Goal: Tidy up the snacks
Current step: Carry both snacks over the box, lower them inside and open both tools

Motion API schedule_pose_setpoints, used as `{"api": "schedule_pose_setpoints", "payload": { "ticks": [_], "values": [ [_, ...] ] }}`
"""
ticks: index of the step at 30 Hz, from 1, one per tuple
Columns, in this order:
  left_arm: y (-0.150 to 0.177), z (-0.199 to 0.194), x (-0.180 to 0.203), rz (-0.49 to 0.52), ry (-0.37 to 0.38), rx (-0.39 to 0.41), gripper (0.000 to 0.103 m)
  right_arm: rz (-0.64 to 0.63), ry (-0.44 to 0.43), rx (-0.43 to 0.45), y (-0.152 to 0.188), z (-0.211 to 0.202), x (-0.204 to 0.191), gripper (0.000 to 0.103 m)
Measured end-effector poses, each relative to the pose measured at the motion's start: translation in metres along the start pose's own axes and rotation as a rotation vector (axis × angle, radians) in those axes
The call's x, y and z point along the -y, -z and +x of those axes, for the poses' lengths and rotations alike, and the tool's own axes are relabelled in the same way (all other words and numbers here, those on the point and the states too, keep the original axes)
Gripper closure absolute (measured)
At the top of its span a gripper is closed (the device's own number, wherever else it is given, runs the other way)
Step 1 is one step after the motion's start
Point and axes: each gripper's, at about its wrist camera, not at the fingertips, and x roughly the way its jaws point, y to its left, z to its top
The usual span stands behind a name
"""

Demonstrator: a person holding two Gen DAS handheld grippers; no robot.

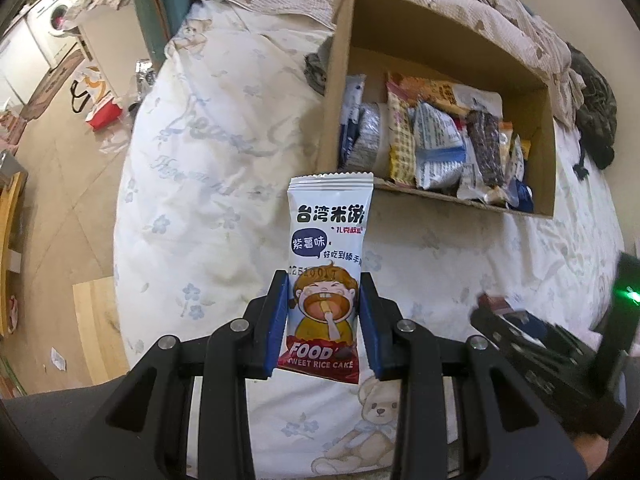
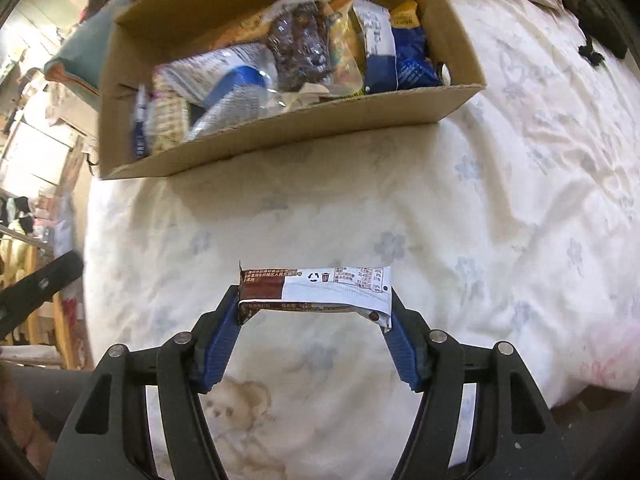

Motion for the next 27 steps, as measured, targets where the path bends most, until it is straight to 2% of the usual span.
{"api": "schedule_pose_setpoints", "payload": {
  "ticks": [6,10,14,19,27],
  "values": [
    [-0.002,-0.016,-0.010,-0.033,-0.040,0.093,0.074,0.033,-0.057,0.101,-0.002,-0.042,0.013,0.034],
    [-0.007,-0.019,-0.013,-0.045,-0.029,0.094,0.074,0.015,-0.035,0.194,-0.018,-0.064,0.018,0.034],
    [-0.018,-0.023,-0.011,-0.047,-0.036,0.108,0.074,0.014,-0.054,0.228,-0.045,-0.059,0.011,0.034],
    [-0.043,-0.041,0.001,-0.019,-0.033,0.190,0.074,0.014,-0.068,0.282,-0.083,-0.055,0.011,0.034],
    [-0.088,-0.038,0.027,0.045,0.008,0.224,0.074,0.053,-0.070,0.291,-0.128,-0.047,0.024,0.034]
  ]
}}
